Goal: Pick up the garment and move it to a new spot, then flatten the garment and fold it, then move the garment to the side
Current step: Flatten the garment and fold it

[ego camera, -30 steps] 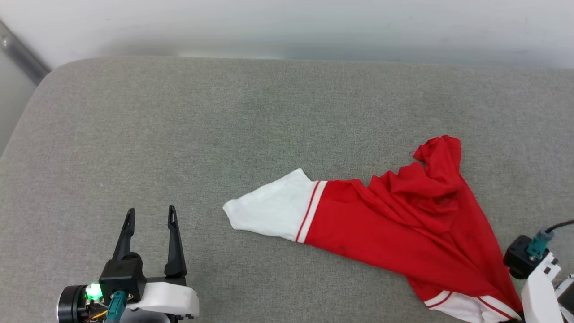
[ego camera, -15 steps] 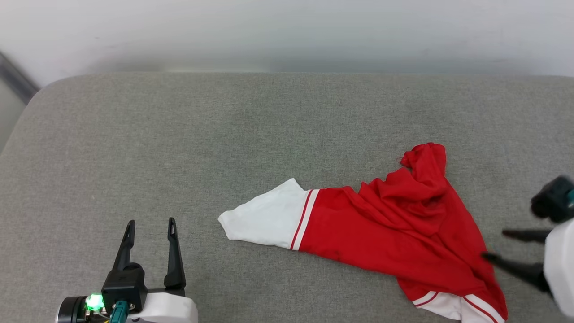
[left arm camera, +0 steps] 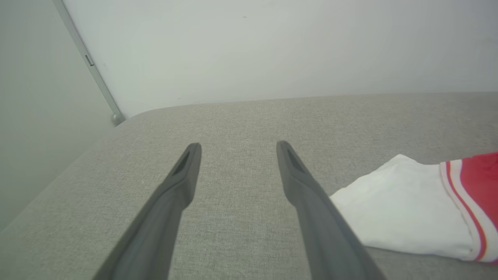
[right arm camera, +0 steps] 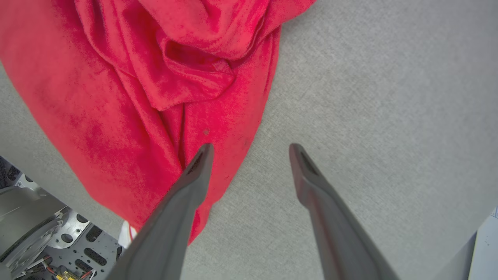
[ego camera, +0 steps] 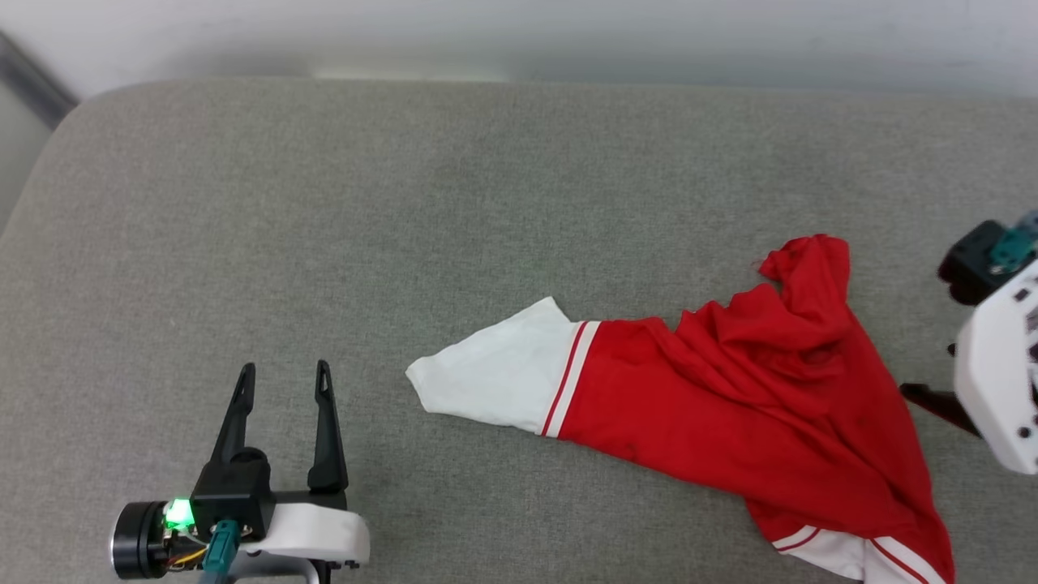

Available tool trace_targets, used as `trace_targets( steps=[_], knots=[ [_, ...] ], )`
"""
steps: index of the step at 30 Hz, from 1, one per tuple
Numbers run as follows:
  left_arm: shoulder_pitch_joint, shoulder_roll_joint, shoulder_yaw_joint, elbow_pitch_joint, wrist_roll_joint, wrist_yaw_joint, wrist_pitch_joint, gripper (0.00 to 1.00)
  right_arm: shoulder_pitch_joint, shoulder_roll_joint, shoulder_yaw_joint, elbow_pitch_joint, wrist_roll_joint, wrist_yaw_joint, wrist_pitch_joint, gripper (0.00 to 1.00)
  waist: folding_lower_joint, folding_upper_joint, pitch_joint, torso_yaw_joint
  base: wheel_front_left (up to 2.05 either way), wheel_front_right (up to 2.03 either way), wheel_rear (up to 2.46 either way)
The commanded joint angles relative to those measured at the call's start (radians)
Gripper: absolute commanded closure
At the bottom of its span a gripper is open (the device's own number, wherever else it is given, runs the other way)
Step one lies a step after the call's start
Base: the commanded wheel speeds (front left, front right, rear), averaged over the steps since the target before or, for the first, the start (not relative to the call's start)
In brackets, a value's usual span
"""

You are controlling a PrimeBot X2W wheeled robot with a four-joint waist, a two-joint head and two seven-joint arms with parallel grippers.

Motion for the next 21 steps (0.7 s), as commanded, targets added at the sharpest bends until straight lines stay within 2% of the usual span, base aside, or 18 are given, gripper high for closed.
trace_targets(
  steps=[1,8,13,14,15,19,21],
  knots=[
    [-0.019,0.002,-0.004,-0.004,-0.002,-0.004,-0.003,0.00,-0.013,0.029,0.011,0.024,-0.016,0.000,0.015,0.00,0.0000,0.0000,0.025,0.015,0.00,0.00,0.00],
    [-0.055,-0.001,-0.002,-0.012,-0.012,-0.001,-0.003,0.00,0.013,0.176,0.077,0.183,-0.065,0.000,0.010,0.00,0.0000,0.0000,0.082,0.034,0.00,0.00,0.00],
    [-0.066,-0.002,0.000,-0.005,-0.014,-0.004,-0.003,0.00,0.046,0.224,0.173,0.232,-0.068,0.001,-0.022,0.00,0.0000,0.0000,0.090,0.037,0.00,0.00,0.00],
    [-0.067,-0.002,0.000,-0.002,-0.014,-0.004,-0.003,0.00,0.028,0.223,0.176,0.221,-0.078,0.001,-0.050,0.93,0.0000,0.0000,0.089,0.037,0.00,0.00,0.00],
    [-0.068,-0.002,0.000,0.001,-0.014,-0.005,-0.003,0.00,0.007,0.219,0.174,0.212,-0.079,0.001,-0.071,1.00,0.0000,0.0000,0.086,0.038,0.00,0.00,0.00],
    [-0.073,-0.003,0.001,0.006,-0.013,-0.005,-0.003,0.00,-0.105,0.177,0.145,0.154,-0.078,-0.001,-0.124,1.00,0.0000,0.0000,0.071,0.044,0.00,0.00,0.00],
    [-0.074,-0.004,0.000,0.004,-0.014,-0.004,-0.003,0.00,-0.159,0.176,0.129,0.132,-0.073,-0.001,-0.144,1.00,0.0000,0.0000,0.068,0.049,0.00,0.00,0.00]
  ],
)
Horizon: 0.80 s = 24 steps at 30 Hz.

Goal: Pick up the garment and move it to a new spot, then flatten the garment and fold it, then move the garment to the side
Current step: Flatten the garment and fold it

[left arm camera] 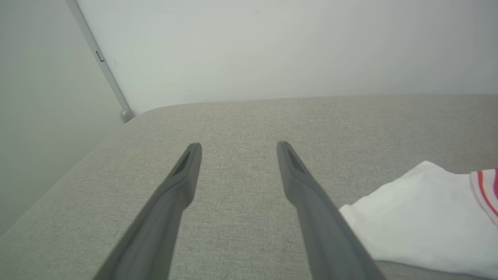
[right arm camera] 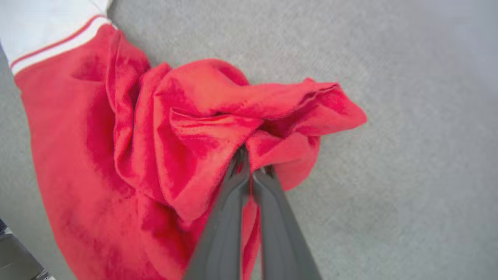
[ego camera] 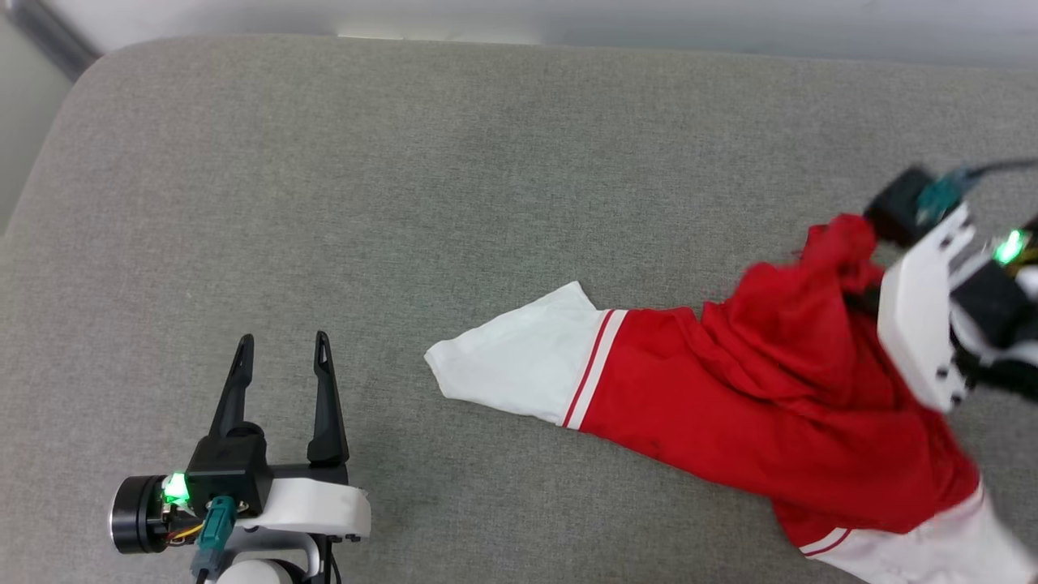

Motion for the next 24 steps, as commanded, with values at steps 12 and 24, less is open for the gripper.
trace_targets(
  steps=[12,24],
  knots=[
    [-0.049,-0.005,-0.010,-0.006,-0.017,-0.003,-0.003,0.00,-0.286,0.242,0.068,0.267,-0.094,-0.001,-0.087,1.00,0.0000,-0.0001,0.072,0.052,0.00,0.00,0.00],
    [-0.062,0.008,0.017,0.019,-0.011,-0.002,-0.003,0.00,-0.284,0.298,0.265,0.457,-0.036,-0.001,-0.202,0.00,0.0000,-0.0001,0.052,0.028,0.00,0.00,0.00]
  ],
)
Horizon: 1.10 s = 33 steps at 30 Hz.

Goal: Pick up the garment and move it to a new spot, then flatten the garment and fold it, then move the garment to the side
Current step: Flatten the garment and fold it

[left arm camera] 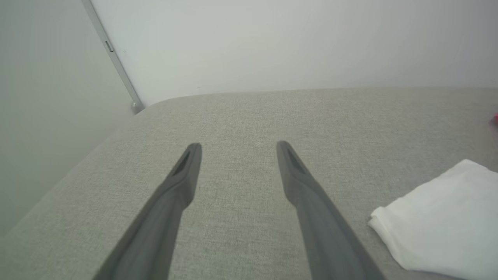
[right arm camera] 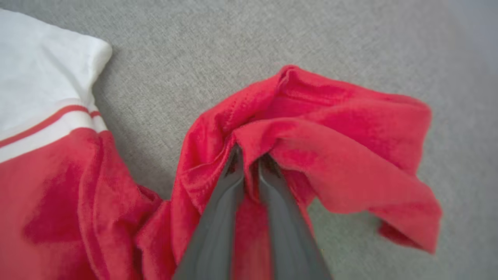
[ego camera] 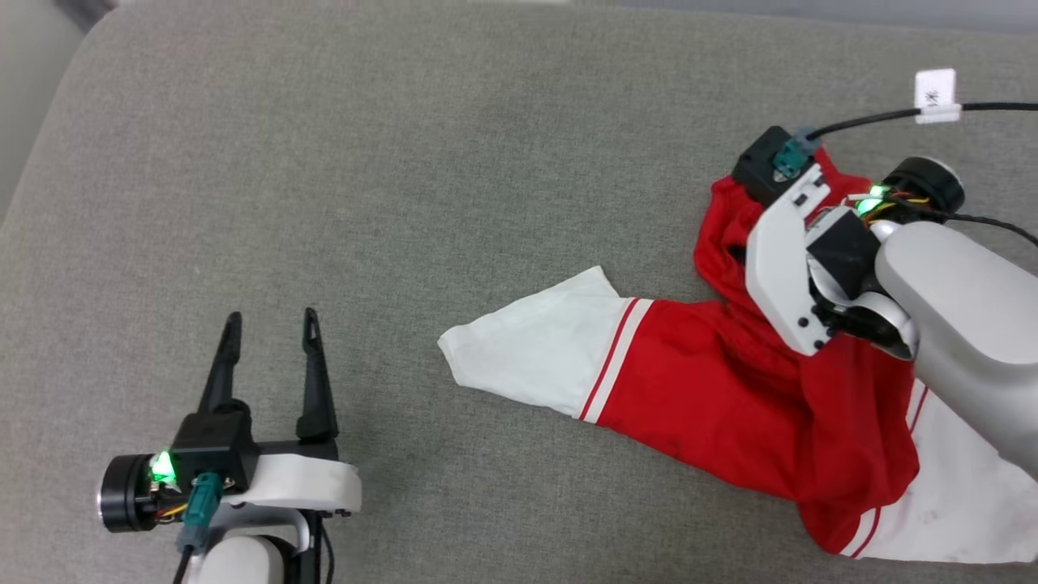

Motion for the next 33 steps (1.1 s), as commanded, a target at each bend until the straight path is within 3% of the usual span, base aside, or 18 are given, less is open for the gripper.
trace_targets(
  steps=[1,8,12,16,21,24,33],
  knots=[
    [-0.016,0.014,0.013,0.000,0.007,0.000,-0.003,0.00,-0.012,-0.033,0.013,-0.009,-0.020,-0.001,-0.064,0.00,-0.0001,0.0000,-0.028,-0.017,0.00,0.00,0.00],
    [-0.071,0.093,0.038,0.017,0.022,-0.047,-0.003,0.00,0.009,-0.122,-0.039,-0.131,-0.070,-0.001,-0.396,0.00,-0.0001,0.0000,-0.095,-0.064,0.00,0.00,0.00],
    [-0.143,0.159,0.021,0.068,0.035,-0.100,0.007,0.00,0.077,-0.128,-0.172,-0.160,-0.141,-0.001,-0.581,0.00,-0.0001,0.0000,-0.117,-0.089,0.00,0.00,0.00],
    [-0.235,0.214,-0.007,0.106,0.023,-0.165,0.103,0.00,0.174,-0.109,-0.351,-0.174,-0.265,-0.001,-0.723,0.00,-0.0001,0.0000,-0.130,-0.111,0.00,0.00,0.00],
    [-0.344,0.290,-0.089,0.129,-0.026,-0.211,0.285,0.00,0.340,-0.045,-0.600,-0.250,-0.415,-0.001,-0.786,0.00,-0.0001,0.0000,-0.132,-0.137,0.00,0.00,0.00],
    [-0.372,0.325,-0.142,0.129,-0.072,-0.216,0.375,0.00,0.413,-0.012,-0.690,-0.302,-0.473,-0.001,-0.791,0.00,-0.0001,0.0000,-0.129,-0.146,0.00,0.00,0.00],
    [-0.524,0.579,-0.546,0.046,-0.447,-0.216,0.740,0.00,0.708,0.160,-0.987,-0.549,-0.619,-0.001,-0.806,0.00,-0.0001,0.0000,-0.106,-0.176,0.00,0.00,0.00]
  ],
)
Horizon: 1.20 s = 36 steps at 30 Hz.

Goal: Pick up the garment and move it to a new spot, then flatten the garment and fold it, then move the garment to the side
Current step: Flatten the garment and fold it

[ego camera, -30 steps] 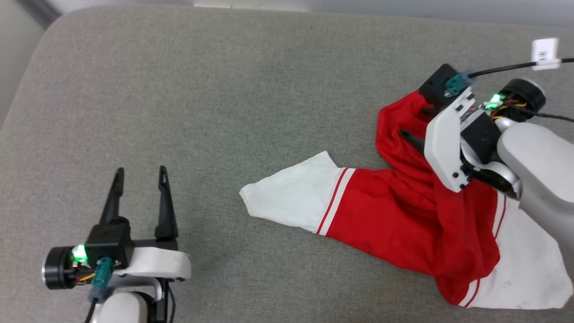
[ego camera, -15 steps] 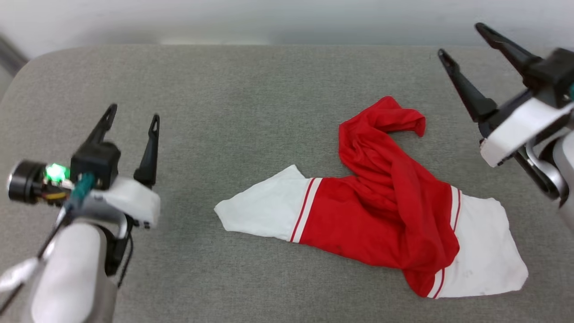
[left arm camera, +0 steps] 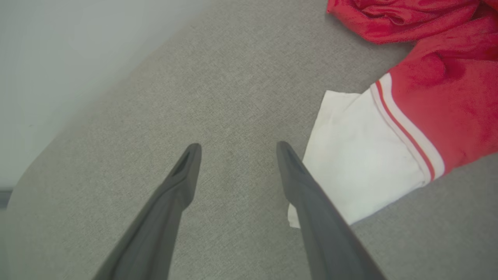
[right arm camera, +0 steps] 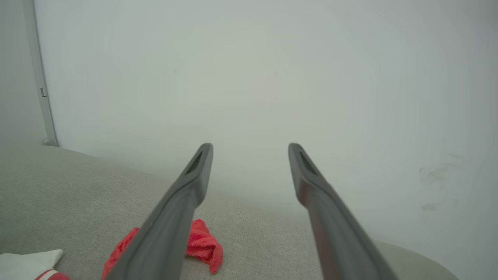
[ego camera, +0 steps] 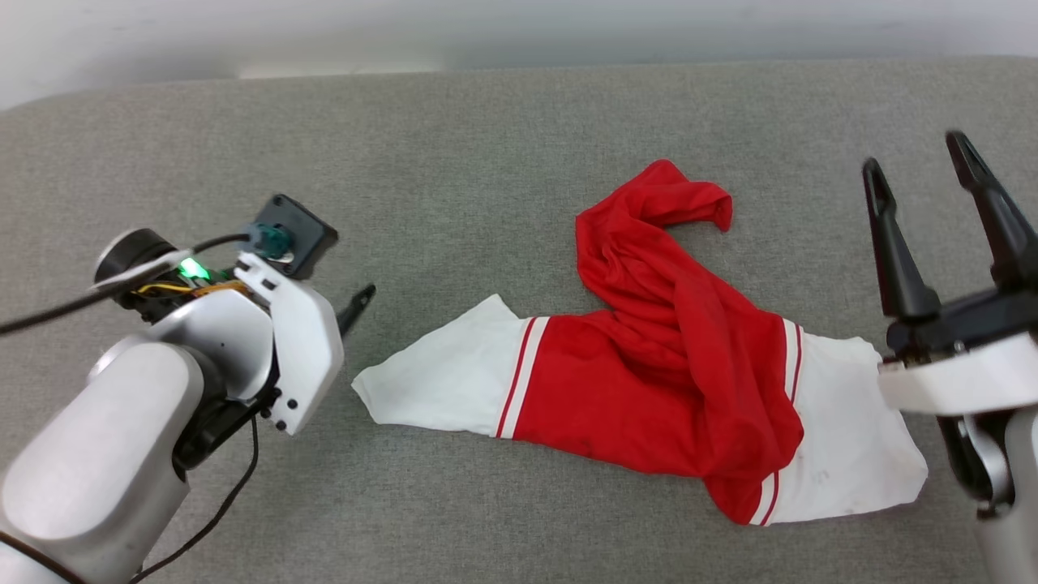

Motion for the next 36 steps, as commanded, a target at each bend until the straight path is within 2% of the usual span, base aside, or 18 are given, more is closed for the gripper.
trace_targets(
  steps=[1,6,10,15,22,23,24,28,32,36],
  knots=[
    [-0.025,0.019,-0.032,-0.009,-0.033,0.001,0.028,0.00,0.033,0.021,-0.020,-0.015,-0.009,-0.001,-0.007,0.00,0.0000,-0.0001,0.006,-0.005,0.00,0.00,0.00],
    [-0.131,0.100,-0.217,-0.043,-0.192,0.001,0.179,0.00,0.147,0.084,-0.076,-0.063,-0.045,-0.001,-0.006,0.00,0.0000,-0.0001,0.026,-0.018,0.00,0.00,0.00],
    [-0.223,0.134,-0.360,-0.047,-0.271,0.001,0.275,0.00,0.184,0.120,-0.090,-0.080,-0.061,-0.001,-0.008,0.00,0.0000,-0.0001,0.051,-0.035,0.00,0.00,0.00],
    [-0.325,0.142,-0.523,-0.011,-0.337,0.001,0.353,0.00,0.168,0.141,-0.074,-0.083,-0.079,-0.001,-0.009,0.00,0.0000,-0.0001,0.089,-0.062,0.00,0.00,0.00],
    [-0.379,0.114,-0.688,0.093,-0.352,0.001,0.356,0.00,0.138,0.163,-0.052,-0.060,-0.091,-0.001,-0.015,0.00,0.0000,-0.0001,0.120,-0.089,0.00,0.00,0.00],
    [-0.380,0.113,-0.698,0.099,-0.349,0.002,0.355,0.42,0.137,0.163,-0.051,-0.057,-0.091,-0.001,-0.015,0.00,0.0000,-0.0001,0.121,-0.091,0.00,0.00,0.00],
    [-0.380,0.112,-0.704,0.103,-0.350,0.002,0.350,1.00,0.137,0.162,-0.050,-0.052,-0.091,-0.001,-0.016,0.00,0.0000,-0.0001,0.120,-0.091,0.00,0.00,0.00],
    [-0.406,0.134,-0.704,0.110,-0.362,0.002,0.286,1.00,0.153,0.160,-0.066,-0.043,-0.088,-0.001,-0.017,0.00,0.0000,-0.0001,0.104,-0.075,0.00,0.00,0.00],
    [-0.448,0.187,-0.691,0.153,-0.405,0.002,0.179,1.00,0.180,0.165,-0.091,-0.048,-0.083,-0.001,-0.017,0.00,0.0000,-0.0001,0.084,-0.049,0.00,0.00,0.00],
    [-0.449,0.254,-0.690,0.213,-0.449,0.002,0.126,1.00,0.202,0.169,-0.109,-0.055,-0.084,-0.001,-0.017,0.00,0.0000,-0.0001,0.070,-0.028,0.00,0.00,0.00]
  ],
)
